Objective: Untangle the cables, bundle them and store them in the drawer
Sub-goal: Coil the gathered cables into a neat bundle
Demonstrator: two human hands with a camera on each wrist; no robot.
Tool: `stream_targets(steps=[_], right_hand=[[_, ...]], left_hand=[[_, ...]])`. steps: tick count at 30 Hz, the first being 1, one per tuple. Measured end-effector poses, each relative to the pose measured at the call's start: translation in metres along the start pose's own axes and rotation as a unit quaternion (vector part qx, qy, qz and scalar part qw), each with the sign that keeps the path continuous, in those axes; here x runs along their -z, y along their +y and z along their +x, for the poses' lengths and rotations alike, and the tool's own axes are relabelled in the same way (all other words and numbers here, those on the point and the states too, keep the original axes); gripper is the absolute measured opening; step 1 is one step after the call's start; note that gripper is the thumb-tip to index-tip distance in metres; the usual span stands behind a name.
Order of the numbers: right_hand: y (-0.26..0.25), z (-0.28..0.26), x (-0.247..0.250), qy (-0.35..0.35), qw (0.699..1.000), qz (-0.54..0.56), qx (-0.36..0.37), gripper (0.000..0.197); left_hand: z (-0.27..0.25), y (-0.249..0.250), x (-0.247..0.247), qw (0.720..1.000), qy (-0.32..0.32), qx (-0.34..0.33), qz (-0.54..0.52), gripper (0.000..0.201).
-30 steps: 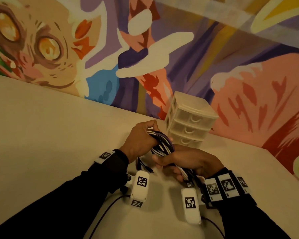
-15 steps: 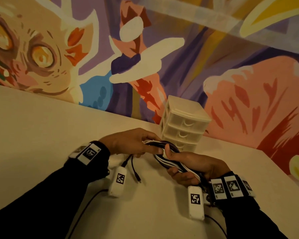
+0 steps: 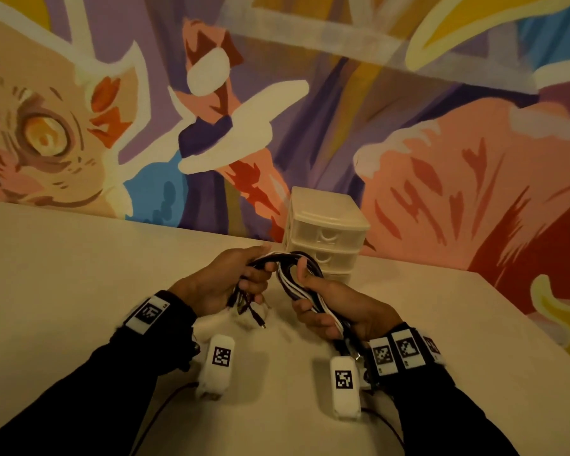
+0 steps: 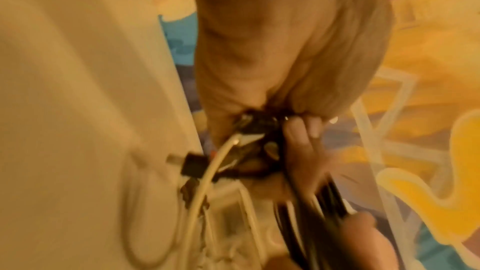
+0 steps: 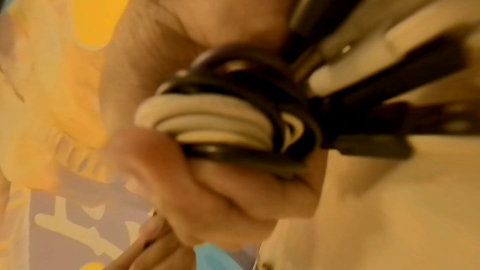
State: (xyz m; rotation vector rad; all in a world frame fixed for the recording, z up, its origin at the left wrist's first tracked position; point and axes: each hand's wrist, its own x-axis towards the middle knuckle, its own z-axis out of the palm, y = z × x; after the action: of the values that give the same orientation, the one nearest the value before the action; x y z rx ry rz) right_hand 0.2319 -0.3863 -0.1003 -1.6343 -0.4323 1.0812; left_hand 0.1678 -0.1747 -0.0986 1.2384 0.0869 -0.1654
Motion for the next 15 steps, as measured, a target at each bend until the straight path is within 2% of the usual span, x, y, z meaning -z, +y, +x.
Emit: stream_targets(steps=[2,4,7,10,12,15], right_hand=[[-0.002,0.003,-0.009,0.035,0.999,0.005,0.020,0.076],[-0.006,0.005,-0.017,0.065,0.996,0.029,0.053,0.075],[-0.006,0.008,-0.019,0.118,0.988,0.037,0.090,0.077],[-0.002,0.012,-0.012,0.159,0.979,0.044,0.118,0.082],[0.000,0.015,-0.009,0.178,0.974,0.035,0.135,0.085],[0.000,0.012,-0.008,0.211,0.964,-0.022,0.164,0.092]], left_hand=[[0.005,-0.001,-0.009,0.998,0.021,-0.007,-0.062,0.044],[0.011,-0.001,-0.021,0.994,0.063,-0.039,-0.076,0.041],[0.017,-0.007,-0.042,0.982,0.152,-0.113,0.013,0.042],[0.022,-0.015,-0.048,0.965,0.202,-0.119,0.118,0.062],[0.022,-0.019,-0.044,0.957,0.222,-0.108,0.151,0.070],[0.020,-0.021,-0.043,0.960,0.213,-0.126,0.132,0.064]])
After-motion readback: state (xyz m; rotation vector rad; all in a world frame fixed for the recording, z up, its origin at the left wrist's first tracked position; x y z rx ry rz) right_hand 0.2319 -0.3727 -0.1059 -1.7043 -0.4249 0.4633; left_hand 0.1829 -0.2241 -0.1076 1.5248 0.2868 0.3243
